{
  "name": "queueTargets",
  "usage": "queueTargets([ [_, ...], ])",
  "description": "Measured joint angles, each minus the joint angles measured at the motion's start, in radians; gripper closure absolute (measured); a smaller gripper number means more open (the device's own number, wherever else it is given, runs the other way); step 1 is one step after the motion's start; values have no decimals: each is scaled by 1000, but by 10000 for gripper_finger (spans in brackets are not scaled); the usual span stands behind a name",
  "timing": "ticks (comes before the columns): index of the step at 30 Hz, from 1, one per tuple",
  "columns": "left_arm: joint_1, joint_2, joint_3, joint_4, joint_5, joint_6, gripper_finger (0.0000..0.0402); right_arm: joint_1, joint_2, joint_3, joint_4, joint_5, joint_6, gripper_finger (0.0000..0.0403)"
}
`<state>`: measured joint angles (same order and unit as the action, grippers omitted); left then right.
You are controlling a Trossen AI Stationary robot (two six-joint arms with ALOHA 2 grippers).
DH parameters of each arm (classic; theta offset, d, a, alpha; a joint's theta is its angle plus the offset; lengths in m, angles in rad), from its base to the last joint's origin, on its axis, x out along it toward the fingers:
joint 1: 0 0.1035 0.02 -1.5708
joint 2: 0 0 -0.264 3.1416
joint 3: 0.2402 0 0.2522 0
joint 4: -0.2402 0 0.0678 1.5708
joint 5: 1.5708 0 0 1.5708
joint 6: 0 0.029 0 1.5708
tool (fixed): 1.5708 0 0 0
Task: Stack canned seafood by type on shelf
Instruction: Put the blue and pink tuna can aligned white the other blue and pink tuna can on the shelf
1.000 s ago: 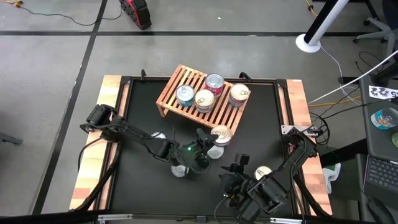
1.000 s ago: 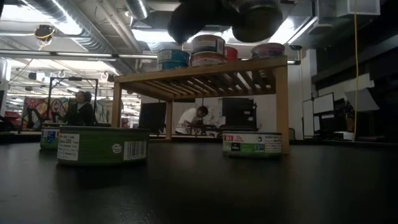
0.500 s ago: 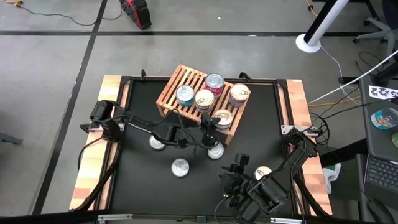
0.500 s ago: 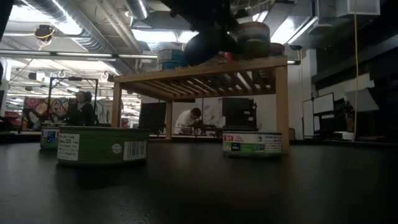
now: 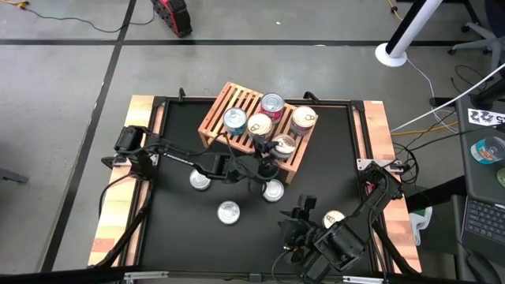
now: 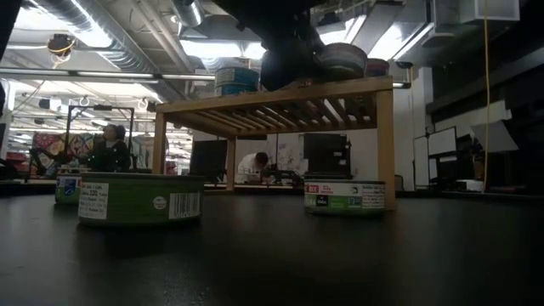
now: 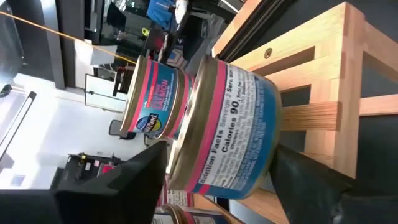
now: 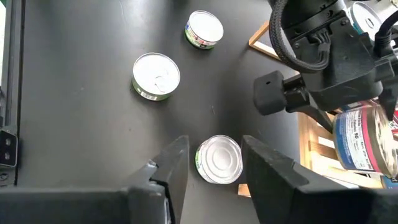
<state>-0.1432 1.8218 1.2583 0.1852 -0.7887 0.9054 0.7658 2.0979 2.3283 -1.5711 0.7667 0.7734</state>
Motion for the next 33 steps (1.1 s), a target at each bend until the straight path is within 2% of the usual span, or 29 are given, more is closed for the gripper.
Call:
queueTargets([
  [3,0,0,0,0,0,-9,117,0,0,0,0,0,0,255],
  [8,-7,0,0,-1,0,-12,118,0,0,0,0,-1,0,255],
  [19,-47,0,0,-1,3,-160,119,0,0,0,0,-1,0,255],
  [29,22,0,0,14,28,-199,119,0,0,0,0,-1,0,255],
  [33,13,0,0,13,29,-231,119,0,0,0,0,-1,4,255],
])
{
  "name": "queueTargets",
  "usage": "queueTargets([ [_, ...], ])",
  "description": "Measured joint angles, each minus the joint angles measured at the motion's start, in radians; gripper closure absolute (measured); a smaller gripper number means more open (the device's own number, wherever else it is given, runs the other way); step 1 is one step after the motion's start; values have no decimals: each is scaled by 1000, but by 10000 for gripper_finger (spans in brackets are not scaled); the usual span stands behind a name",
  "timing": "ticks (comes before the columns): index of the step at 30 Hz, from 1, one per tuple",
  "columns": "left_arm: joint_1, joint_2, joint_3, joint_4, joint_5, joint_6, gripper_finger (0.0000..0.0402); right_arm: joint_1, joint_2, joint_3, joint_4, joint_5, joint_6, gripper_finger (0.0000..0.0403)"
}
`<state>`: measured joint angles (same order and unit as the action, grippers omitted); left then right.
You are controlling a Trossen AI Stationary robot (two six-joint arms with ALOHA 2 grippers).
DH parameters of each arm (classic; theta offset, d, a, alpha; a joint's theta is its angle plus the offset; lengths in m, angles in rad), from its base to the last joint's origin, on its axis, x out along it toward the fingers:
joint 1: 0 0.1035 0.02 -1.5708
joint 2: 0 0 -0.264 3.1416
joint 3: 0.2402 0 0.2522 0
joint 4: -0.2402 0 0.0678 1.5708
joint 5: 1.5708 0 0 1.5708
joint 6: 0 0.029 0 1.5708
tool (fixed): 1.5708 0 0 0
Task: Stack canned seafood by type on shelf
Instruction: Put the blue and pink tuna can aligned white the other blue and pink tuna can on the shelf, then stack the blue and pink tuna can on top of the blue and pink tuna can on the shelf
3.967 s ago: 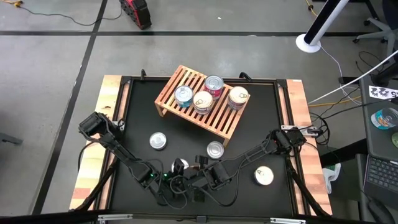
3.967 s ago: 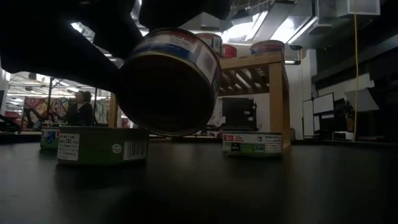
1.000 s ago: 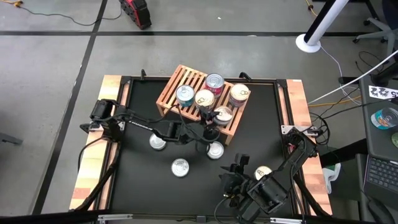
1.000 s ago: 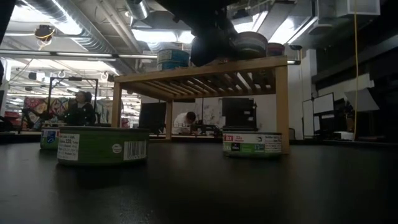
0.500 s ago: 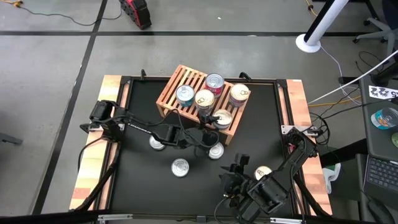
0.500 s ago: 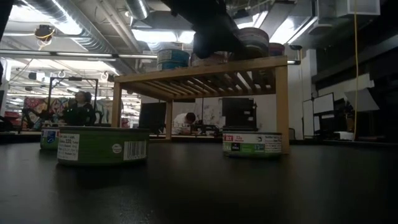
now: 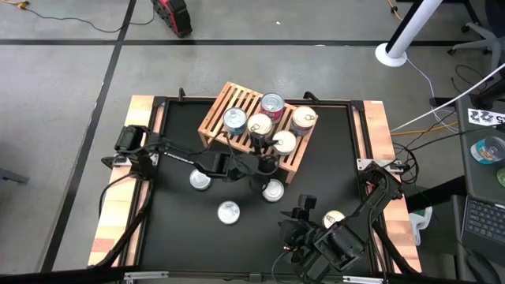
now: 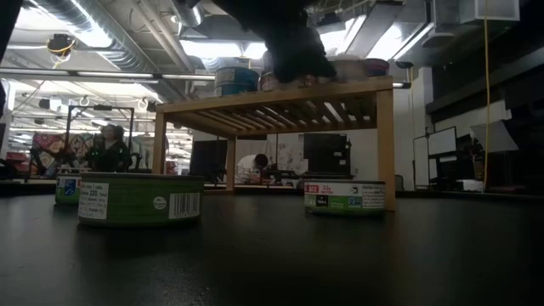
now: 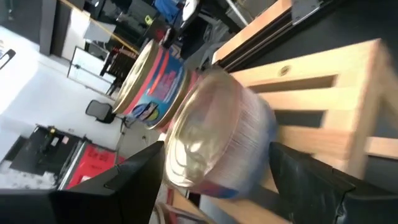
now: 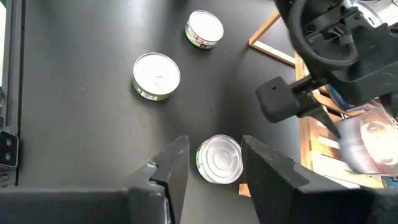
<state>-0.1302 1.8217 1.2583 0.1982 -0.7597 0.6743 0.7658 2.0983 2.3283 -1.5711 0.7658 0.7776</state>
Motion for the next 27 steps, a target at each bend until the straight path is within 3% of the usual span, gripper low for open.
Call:
queueTargets([
  [9,-37,0,0,-3,3,30,119,0,0,0,0,-34,1,255],
  [17,-120,0,0,0,2,-52,119,2,0,0,0,-183,3,255],
  [21,-176,0,0,-2,2,-108,119,27,0,-18,2,-201,11,255],
  [27,-251,0,0,-11,40,-181,119,111,-2,-130,1,-202,170,255],
])
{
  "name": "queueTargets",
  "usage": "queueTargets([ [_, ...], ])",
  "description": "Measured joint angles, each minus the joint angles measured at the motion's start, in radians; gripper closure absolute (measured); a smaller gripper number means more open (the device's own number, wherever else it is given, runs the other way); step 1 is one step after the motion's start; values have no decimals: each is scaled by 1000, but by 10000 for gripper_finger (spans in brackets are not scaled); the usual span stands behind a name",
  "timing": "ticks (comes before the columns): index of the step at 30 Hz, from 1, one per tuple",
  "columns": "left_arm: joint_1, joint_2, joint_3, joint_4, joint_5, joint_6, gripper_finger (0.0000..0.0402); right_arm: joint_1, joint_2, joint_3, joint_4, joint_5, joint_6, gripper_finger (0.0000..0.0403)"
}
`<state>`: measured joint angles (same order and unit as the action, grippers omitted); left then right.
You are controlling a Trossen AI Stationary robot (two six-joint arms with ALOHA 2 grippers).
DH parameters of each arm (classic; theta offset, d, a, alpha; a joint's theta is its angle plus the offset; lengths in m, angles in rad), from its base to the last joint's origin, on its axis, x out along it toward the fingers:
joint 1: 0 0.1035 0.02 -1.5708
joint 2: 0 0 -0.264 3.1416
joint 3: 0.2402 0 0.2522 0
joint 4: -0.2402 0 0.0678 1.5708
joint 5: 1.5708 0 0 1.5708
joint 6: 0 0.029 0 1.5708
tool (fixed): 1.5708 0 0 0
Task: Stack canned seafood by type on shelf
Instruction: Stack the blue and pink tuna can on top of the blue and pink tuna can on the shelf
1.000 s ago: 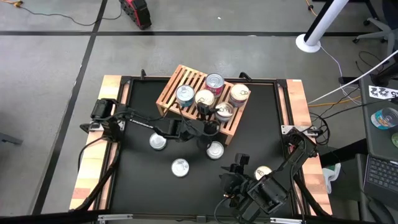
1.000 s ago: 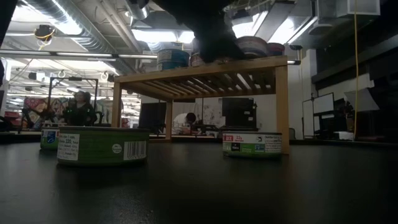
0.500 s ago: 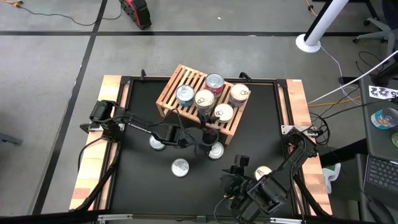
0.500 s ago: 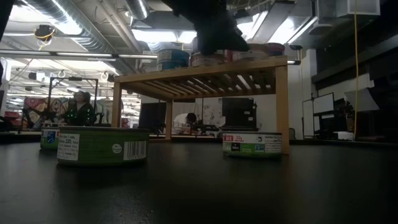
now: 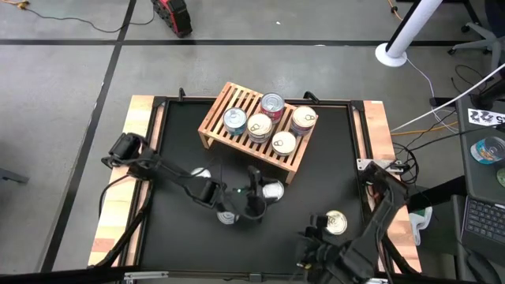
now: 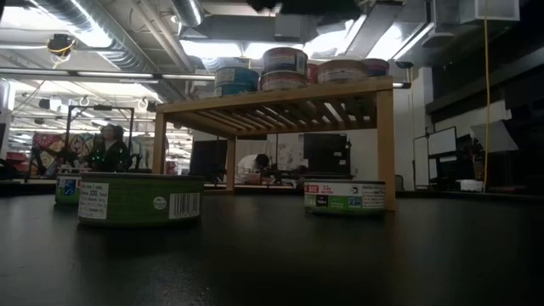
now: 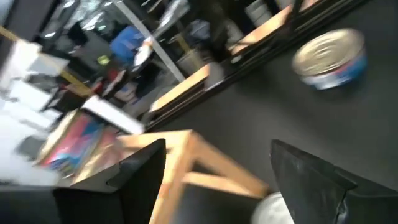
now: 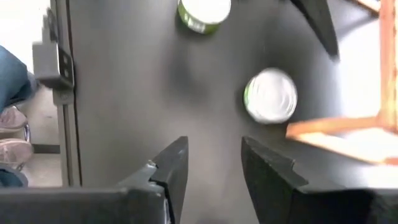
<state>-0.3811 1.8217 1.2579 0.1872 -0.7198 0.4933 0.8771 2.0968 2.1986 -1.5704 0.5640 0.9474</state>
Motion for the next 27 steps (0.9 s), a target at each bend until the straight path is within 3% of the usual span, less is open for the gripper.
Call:
queueTargets([
  [6,-39,0,0,-4,109,-104,119,67,0,-134,0,-41,250,255],
  [13,-52,0,0,-49,119,-155,119,114,0,-341,9,-263,463,255],
  [19,-52,0,0,-107,119,-195,119,110,0,-511,63,-414,469,255],
  [27,-52,0,0,-127,118,-208,119,109,-1,-648,161,-478,469,255],
])
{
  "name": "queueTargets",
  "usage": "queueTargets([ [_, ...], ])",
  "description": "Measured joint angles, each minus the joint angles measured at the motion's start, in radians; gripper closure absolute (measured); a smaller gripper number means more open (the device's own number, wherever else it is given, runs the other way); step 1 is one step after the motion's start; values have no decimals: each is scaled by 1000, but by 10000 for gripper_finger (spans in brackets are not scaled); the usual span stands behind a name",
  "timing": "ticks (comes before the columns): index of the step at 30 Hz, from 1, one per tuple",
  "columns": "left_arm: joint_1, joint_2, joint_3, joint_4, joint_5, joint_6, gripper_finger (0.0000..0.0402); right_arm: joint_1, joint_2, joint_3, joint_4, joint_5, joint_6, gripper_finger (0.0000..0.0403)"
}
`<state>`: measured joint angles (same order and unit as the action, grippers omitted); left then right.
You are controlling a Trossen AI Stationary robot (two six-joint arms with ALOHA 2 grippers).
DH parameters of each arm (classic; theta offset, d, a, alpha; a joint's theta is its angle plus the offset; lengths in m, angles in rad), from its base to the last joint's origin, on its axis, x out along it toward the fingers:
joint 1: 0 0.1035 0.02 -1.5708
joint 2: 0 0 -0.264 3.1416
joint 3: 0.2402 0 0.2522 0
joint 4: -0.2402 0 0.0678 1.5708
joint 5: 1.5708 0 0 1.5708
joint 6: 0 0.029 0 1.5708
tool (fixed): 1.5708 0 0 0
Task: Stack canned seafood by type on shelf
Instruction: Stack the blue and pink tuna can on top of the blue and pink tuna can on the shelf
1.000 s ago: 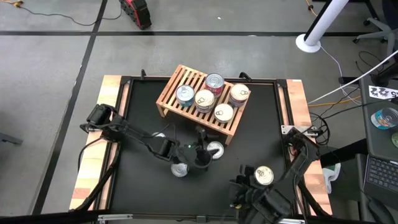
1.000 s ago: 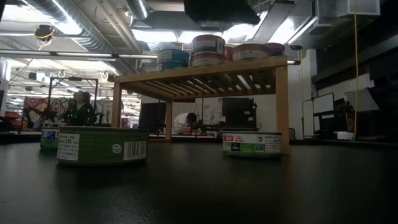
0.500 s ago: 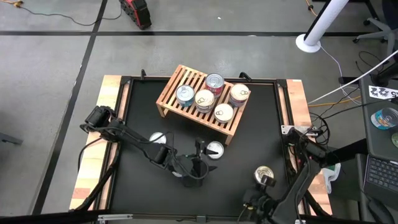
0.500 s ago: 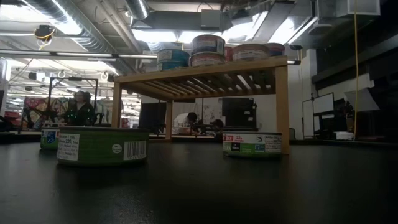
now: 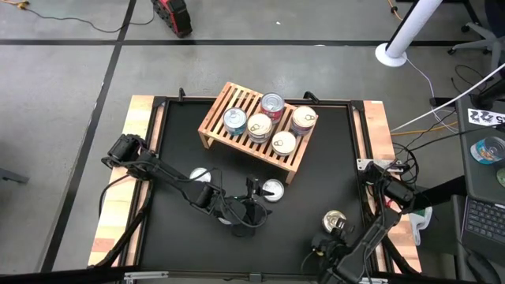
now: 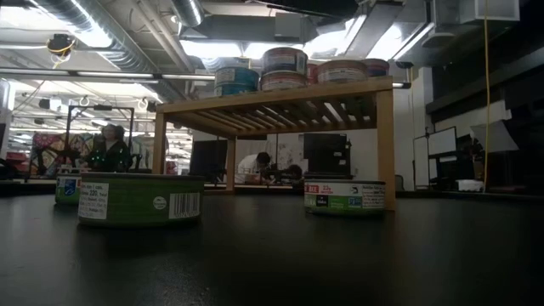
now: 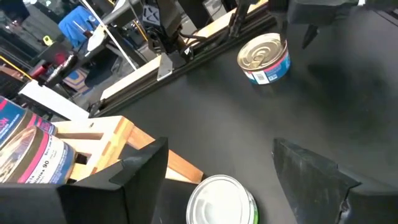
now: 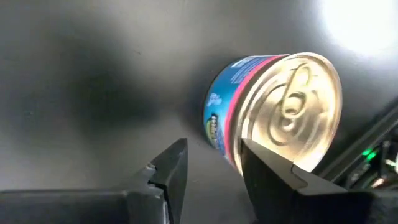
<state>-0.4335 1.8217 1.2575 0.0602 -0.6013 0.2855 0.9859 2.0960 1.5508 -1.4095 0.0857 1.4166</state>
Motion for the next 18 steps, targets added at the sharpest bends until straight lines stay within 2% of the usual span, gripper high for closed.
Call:
queueTargets([
  [18,0,0,0,2,0,0,119,1,-3,-29,30,34,1,261],
])
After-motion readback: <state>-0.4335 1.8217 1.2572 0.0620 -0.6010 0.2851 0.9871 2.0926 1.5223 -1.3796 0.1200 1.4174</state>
